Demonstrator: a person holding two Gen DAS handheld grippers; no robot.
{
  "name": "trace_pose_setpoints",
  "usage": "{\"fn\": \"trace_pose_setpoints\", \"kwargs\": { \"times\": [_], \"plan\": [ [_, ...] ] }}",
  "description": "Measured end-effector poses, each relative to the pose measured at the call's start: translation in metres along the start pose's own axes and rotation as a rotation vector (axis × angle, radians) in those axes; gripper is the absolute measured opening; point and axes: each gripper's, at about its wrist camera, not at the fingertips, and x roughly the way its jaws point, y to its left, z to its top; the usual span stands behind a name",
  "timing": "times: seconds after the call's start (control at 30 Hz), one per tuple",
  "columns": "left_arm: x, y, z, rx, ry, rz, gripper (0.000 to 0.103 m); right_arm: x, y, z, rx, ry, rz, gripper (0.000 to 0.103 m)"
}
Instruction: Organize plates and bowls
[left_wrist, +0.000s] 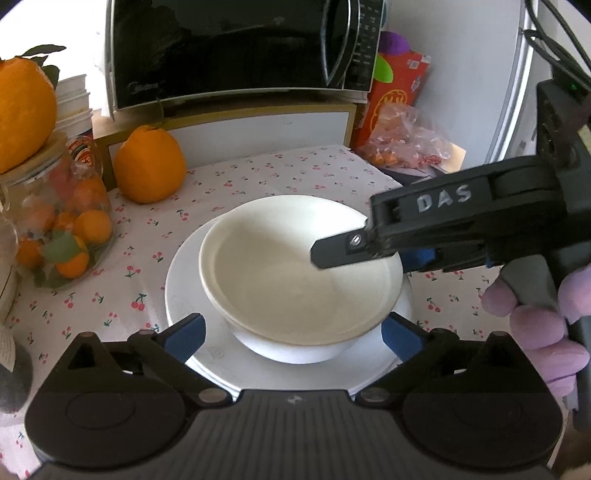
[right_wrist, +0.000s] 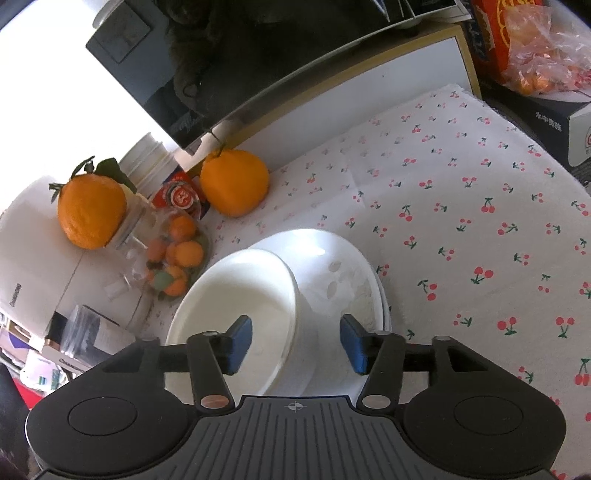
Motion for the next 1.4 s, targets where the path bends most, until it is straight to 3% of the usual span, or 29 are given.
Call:
{"fn": "trace_pose_setpoints", "kwargs": {
  "times": [0.3,0.67,0.83,1.2,1.27,1.4],
  "plan": [
    [-0.019,-0.002,-0.002,-0.043,-0.003,0.01,0.103,-0.025,0.005,0.002,-0.05,-0.023,-0.007,0.062],
    [-0.049,-0.013,-0.008,-0.132,0.031,0.133,0.103,-0.064,0.017,-0.012,-0.137,-0.005,-0.087,0.062],
    [-0.063,-0.016,-0.01,-0.205,0.054,0.158,0.103,-0.081,0.02,-0.019,-0.149,0.01,-0.11,0.068],
    [-0.085,-0.036,-0.02,-0.231,0.063,0.267,0.103,-0.112,0.03,-0.043,-0.226,0.013,-0.188,0.077],
    [-0.088,-0.039,-0.022,-0.25,0.061,0.287,0.103,-0.116,0.031,-0.048,-0.24,0.011,-0.214,0.083],
    [-0.091,-0.04,-0.025,-0.297,0.075,0.32,0.103,-0.119,0.032,-0.055,-0.259,0.009,-0.247,0.085]
  ]
}}
